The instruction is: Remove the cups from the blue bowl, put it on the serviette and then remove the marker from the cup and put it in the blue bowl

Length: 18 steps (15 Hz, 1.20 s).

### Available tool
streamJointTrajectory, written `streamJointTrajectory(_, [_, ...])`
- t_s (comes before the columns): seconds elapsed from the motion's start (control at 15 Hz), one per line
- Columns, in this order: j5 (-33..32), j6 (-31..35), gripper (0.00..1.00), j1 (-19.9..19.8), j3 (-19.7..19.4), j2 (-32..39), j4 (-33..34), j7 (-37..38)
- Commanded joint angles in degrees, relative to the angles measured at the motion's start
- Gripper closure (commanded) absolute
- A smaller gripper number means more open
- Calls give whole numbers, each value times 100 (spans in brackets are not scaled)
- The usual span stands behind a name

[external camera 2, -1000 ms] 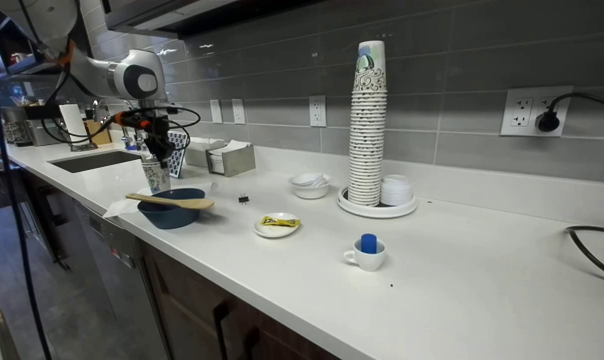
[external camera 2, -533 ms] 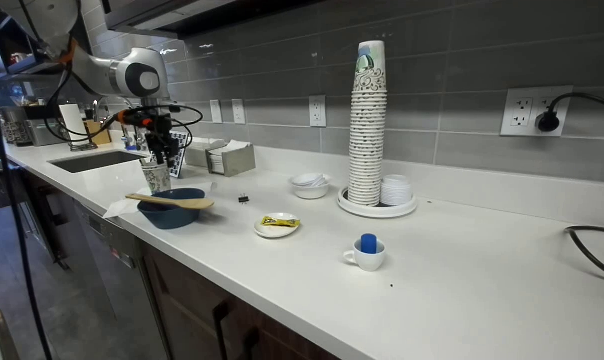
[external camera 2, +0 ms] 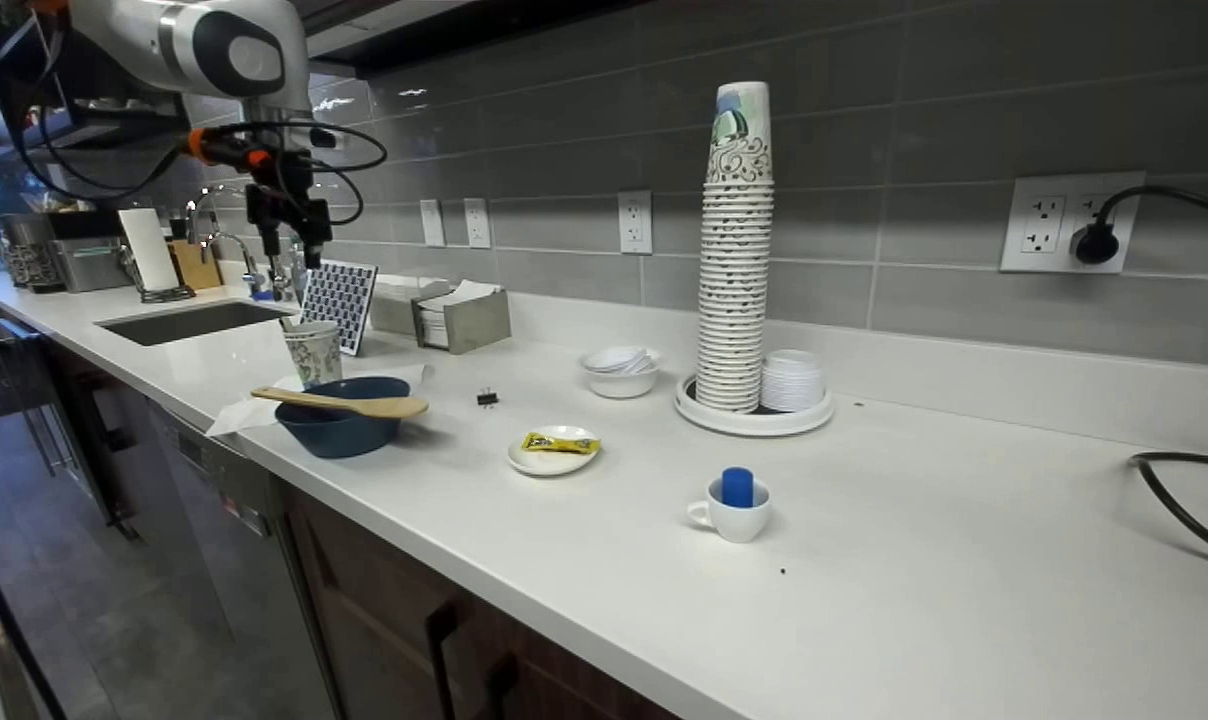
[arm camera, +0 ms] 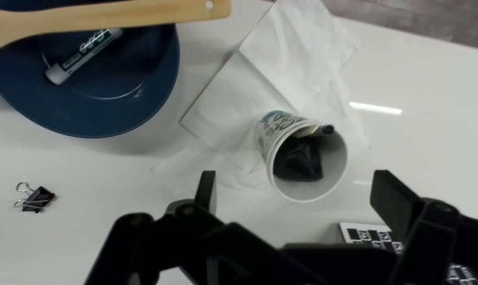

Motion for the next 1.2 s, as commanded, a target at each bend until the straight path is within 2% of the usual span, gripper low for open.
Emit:
streamJointTrajectory(0.0, [776,26,0,82,159,-555,-562,-1052])
streamJointTrajectory(0.13, [957,97,0,189,252,-614,-606,-1534])
streamJointTrajectory(0.27, [612,207,0,266,384,-528,-535,-1131])
streamJointTrajectory(0.33, [687,-5,0,212,322,-453,-401,-1195])
streamJointTrajectory(0.6, [684,11,0,214,340,-443,-406,-1182])
streamJointTrajectory(0.87, [398,722,0,292,493,-111,-522,35])
streamJointTrajectory(1.13, [-27,980,0,420,574,265,-461,1170])
